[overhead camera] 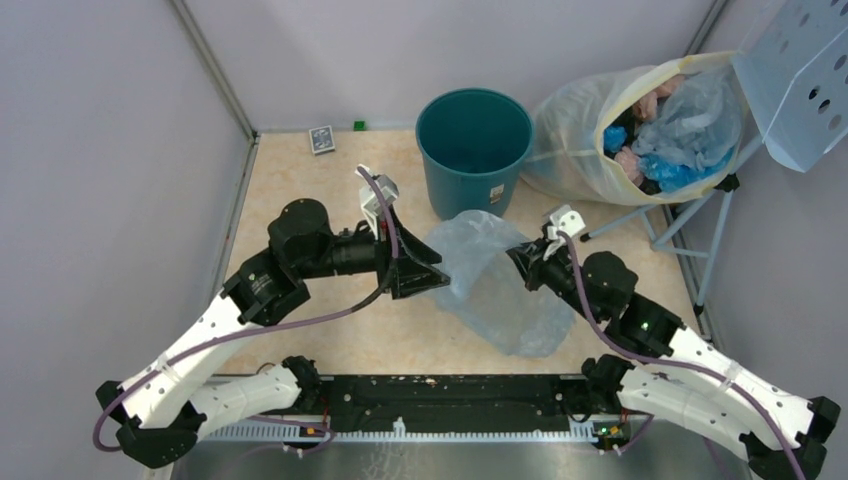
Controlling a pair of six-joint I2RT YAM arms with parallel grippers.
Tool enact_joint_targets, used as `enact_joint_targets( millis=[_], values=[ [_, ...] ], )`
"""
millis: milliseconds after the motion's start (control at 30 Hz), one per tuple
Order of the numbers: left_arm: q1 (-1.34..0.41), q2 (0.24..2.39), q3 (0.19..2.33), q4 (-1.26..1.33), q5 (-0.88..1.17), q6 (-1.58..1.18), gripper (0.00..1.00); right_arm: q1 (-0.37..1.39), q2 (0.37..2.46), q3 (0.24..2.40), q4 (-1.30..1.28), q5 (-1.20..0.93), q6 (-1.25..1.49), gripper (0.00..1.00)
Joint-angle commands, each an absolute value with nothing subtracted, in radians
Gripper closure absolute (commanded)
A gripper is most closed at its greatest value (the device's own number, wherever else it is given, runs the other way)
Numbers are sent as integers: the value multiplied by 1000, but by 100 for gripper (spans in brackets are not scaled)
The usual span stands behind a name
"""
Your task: Put the trash bags into the trash bin
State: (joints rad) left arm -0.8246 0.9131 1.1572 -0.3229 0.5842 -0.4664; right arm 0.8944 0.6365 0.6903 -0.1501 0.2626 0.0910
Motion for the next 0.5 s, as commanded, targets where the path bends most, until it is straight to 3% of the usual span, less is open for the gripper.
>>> enact_joint_targets(
  millis=[0, 67, 100, 233, 467],
  values=[
    [-820, 886, 1184, -379, 571, -412, 16, 894, 668, 643, -219, 123, 191, 100],
    [-820, 891, 1232, -476, 451, -402, 2, 894, 702, 652, -264, 148, 237, 100],
    [-820, 893, 1256, -527, 351, -408, 1, 894, 720, 652, -291, 153, 260, 100],
    [-819, 900, 1277, -660, 49, -440, 1, 894, 779, 624, -314, 83, 312, 96],
    [-807, 970, 1177, -598, -16, -462, 10, 895, 810, 582, -328, 15, 385, 92]
  ],
)
